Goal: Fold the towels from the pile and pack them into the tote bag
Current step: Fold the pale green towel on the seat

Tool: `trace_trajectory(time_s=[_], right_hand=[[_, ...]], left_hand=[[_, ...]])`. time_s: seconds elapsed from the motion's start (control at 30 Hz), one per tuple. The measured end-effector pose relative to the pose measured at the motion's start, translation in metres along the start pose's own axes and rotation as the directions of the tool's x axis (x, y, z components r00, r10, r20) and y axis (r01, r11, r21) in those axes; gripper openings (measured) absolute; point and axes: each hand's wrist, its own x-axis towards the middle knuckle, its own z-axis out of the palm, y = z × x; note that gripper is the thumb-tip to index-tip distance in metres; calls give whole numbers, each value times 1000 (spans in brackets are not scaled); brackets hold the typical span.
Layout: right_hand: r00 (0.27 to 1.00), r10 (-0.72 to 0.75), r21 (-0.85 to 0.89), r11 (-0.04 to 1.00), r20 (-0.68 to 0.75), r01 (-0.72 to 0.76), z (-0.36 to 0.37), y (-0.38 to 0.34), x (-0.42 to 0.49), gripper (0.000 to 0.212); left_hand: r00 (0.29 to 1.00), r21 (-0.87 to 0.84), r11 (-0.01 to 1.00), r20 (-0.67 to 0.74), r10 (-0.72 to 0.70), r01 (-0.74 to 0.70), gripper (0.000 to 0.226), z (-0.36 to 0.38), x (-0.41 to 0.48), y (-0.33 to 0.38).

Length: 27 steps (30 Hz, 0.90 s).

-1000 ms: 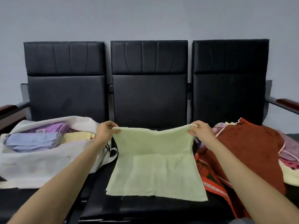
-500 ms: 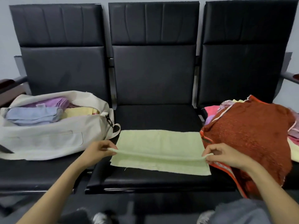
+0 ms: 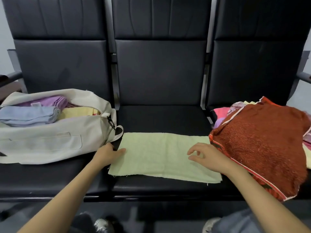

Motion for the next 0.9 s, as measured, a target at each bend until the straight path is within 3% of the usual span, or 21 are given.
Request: trace_trajectory(time_s=[0.1, 0.23, 0.33, 0.43, 0.57, 0.7, 0.83, 0.9], right_hand=[[986, 4, -81, 997, 167, 9, 14, -13, 14, 43], [949, 93, -268, 963, 300, -10, 28, -28, 29, 67], [903, 175, -310, 950, 392, -50, 34, -38, 37, 70], [887, 196, -333, 942, 418, -51, 35, -43, 42, 72], [898, 161, -327, 945, 410, -20, 41, -48, 45, 72], [927, 81, -285, 958, 366, 29, 63, -61, 51, 69], [940, 9, -168, 984, 340, 51, 72, -77, 60, 64], [966, 4, 26, 1000, 260, -12, 61, -79, 65, 53]], left_hand=[[998, -123, 991, 44, -54, 59, 53, 2, 7, 10], [998, -205, 979, 55, 1, 10, 29, 5, 13, 15], [995, -306, 949, 33, 92, -78, 19, -1, 8, 20], [992, -357, 929, 44, 122, -99, 28, -6, 2, 17], [969, -645, 745, 30, 245, -168, 44, -28, -7, 11], [957, -772, 603, -24, 288, -201, 35, -47, -21, 25], [934, -802, 562, 14, 357, -203, 49, -47, -32, 54], [921, -754, 614, 32, 388, -233, 55, -36, -35, 73]])
